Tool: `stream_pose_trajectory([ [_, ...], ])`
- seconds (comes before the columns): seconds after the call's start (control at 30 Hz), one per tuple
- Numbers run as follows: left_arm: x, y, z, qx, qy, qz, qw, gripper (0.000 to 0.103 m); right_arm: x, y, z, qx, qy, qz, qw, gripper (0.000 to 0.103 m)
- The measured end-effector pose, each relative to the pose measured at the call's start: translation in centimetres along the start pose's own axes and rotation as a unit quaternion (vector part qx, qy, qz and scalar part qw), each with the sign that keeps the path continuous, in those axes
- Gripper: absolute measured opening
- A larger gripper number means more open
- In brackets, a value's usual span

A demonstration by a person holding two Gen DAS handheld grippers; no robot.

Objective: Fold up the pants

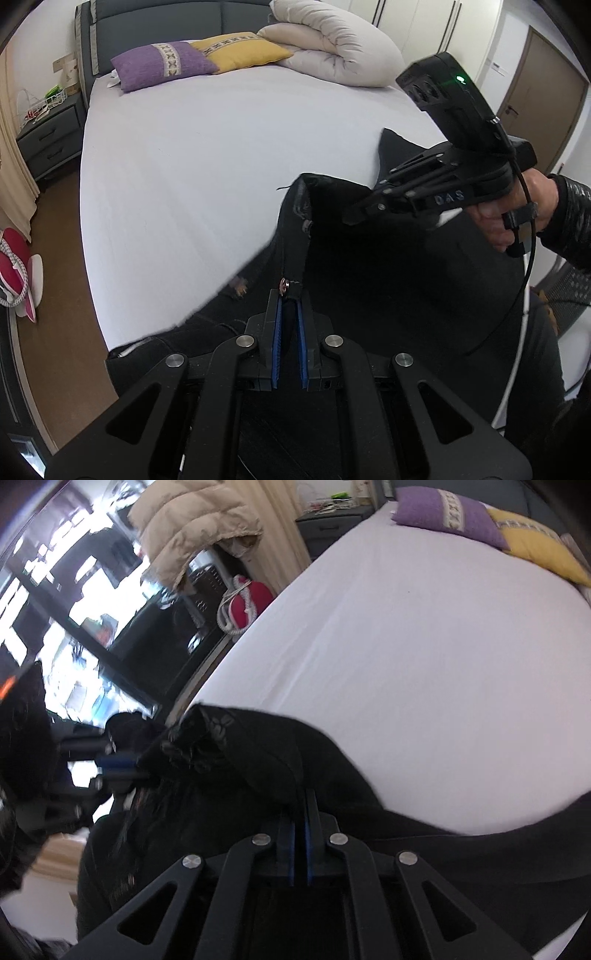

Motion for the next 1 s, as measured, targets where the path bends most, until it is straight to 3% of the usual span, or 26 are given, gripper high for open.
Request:
stream_pose_trajectory([
  [0.13,-1.2,2.8,-2.6,0.015,-0.004,0.002,0.9999,0.006,-0.4,4.1,3.1,-0.074,0.059,0.032,0.995,0.005],
  [0.2,-1.5,4.5,-4.2,0.024,-0.003,0.010,0.9997,0.006,-0.3,7.1,4.3,-0.111,0.103,0.054,0.987,0.005],
  [0.33,-1.2,8.8,-8.1,0.051,0.004,0.041,0.9978,0.006,-0.6,11.5,6.6,-0.144,0.134,0.071,0.978,0.005],
  [0.5,-1.1,12.7,-11.9,0.064,0.018,0.066,0.9956,0.006,0.6,17.2,10.8,-0.210,0.207,0.101,0.950,0.005],
  [0.8,-1.5,16.6,-15.0,0.083,0.031,0.102,0.9909,0.006,2.9,21.0,16.1,-0.225,0.219,0.117,0.942,0.005],
  [1.0,-0.8,18.0,-16.1,0.088,0.025,0.111,0.9896,0.006,4.1,22.0,15.4,-0.235,0.252,0.121,0.931,0.005],
])
Point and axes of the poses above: each gripper's, at about its wrist camera, not at the fingertips, and x roughly the way its jaws point, z to its left, y to its underside, the point moved 8 cm from there along x, roughly the way its jaws point, and after that the axes turned 12 degrees about z, right-handed, at the moved point
